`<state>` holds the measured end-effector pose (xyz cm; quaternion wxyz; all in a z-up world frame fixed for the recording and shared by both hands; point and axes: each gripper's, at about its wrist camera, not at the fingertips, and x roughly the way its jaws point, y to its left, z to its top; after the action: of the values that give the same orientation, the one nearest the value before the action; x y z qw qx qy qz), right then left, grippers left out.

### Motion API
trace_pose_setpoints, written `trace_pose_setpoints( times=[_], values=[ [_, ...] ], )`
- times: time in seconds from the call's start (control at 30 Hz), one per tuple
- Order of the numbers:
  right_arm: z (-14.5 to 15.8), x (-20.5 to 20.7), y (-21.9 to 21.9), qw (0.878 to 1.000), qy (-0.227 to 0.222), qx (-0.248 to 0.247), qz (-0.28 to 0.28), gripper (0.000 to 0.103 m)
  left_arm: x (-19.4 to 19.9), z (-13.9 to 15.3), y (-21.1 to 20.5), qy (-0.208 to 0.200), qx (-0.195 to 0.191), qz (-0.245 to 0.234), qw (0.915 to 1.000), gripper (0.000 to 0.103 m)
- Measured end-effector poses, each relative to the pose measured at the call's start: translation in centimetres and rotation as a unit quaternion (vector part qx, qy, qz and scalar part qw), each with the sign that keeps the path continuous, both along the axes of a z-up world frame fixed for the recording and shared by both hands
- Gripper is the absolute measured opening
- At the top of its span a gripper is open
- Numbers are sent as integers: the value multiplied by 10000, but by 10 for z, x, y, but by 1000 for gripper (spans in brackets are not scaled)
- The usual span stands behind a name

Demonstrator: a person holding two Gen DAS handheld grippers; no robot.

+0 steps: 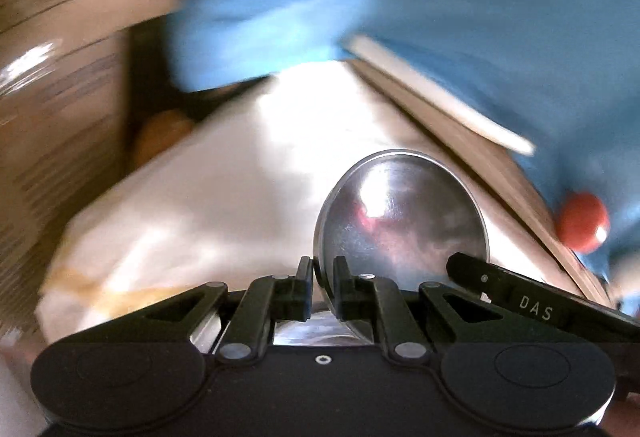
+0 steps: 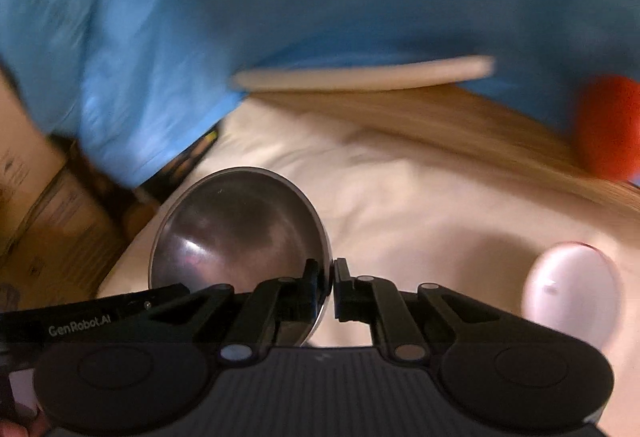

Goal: Organize plates and bowls
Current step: 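Carry the steel bowl with both grippers toward the white bowls and lower it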

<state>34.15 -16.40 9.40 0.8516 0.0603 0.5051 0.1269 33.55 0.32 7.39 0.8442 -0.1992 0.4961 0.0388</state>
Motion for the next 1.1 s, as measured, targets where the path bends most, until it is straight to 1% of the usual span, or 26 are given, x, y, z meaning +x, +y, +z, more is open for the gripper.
trace_pose_setpoints(
  times=[0.1,0.17,0.3,0.4,0.47,0.57,0.7,0.87,0.9,1.0,1.1],
  values=[
    [10,-14,-34,9987,-96,43,-499,8,10,5,-30,-64,27,-571,9983,10],
    [17,-27,-54,9966,-173,57,-807,8,14,9,-48,-80,15,-969,9953,10],
    [29,-61,-97,9896,-254,-1,-1419,9,12,15,-87,-62,-77,-1810,9834,11],
    [33,-92,-121,9815,-214,-28,-1903,9,6,17,-115,-39,-117,-2416,9703,11],
    [34,-113,-136,9753,-147,-30,-2206,10,-1,17,-136,-13,-123,-2816,9595,11],
    [32,-146,-154,9627,-47,-9,-2704,10,-14,14,-165,78,-137,-3386,9408,11],
    [28,-187,-178,9419,90,2,-3357,10,-30,5,-204,237,-125,-4038,9145,11],
    [22,-228,-203,9201,267,-11,-3908,10,-51,-12,-245,608,-80,-4648,8833,13],
    [18,-234,-208,9163,319,5,-3992,10,-53,-17,-252,701,-61,-4719,8789,13],
    [8,-248,-221,9094,500,56,-4130,10,-60,-29,-271,992,7,-4844,8692,13],
    [-3,-256,-232,9065,623,148,-4172,10,-64,-37,-282,1134,96,-4906,8639,13]
  ],
)
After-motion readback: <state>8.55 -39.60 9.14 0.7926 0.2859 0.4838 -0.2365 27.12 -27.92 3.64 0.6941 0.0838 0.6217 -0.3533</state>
